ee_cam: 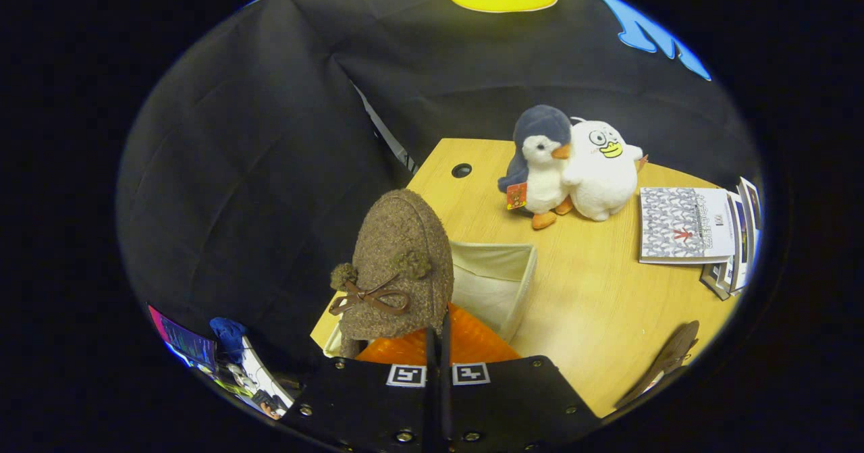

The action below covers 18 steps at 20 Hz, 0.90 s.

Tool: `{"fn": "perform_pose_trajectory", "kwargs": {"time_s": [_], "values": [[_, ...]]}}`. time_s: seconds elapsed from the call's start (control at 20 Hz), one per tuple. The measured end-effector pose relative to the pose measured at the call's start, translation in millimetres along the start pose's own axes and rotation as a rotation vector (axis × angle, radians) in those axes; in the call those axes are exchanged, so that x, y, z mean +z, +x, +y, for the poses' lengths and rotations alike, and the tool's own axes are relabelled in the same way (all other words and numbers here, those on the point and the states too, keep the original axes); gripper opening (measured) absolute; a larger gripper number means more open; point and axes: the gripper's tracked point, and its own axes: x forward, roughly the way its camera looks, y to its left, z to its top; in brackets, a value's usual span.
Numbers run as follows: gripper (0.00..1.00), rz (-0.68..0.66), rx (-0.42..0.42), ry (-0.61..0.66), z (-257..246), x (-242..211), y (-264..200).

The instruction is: Open the storage box then place both shoes into the box .Put the left shoe in first, then the right shoe, with the right side of both shoes facing outward in a uniform manner.

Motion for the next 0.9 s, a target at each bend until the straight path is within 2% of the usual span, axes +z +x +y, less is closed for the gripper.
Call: {"fn": "perform_pose_trajectory", "kwargs": {"time_s": [0.25,0.55,0.6,0.65,0.7,0.9], "values": [[0.00,0.053,-0.036,-0.038,10,-15,27],[0.00,0.090,-0.087,-0.072,0,-23,48],[0.04,0.096,-0.086,-0.080,1,-24,48],[0.10,0.097,-0.104,-0.091,-3,-24,49],[0.32,0.082,-0.094,-0.104,1,-19,44],[1.00,-0.022,-0.098,-0.151,0,11,12]]}}
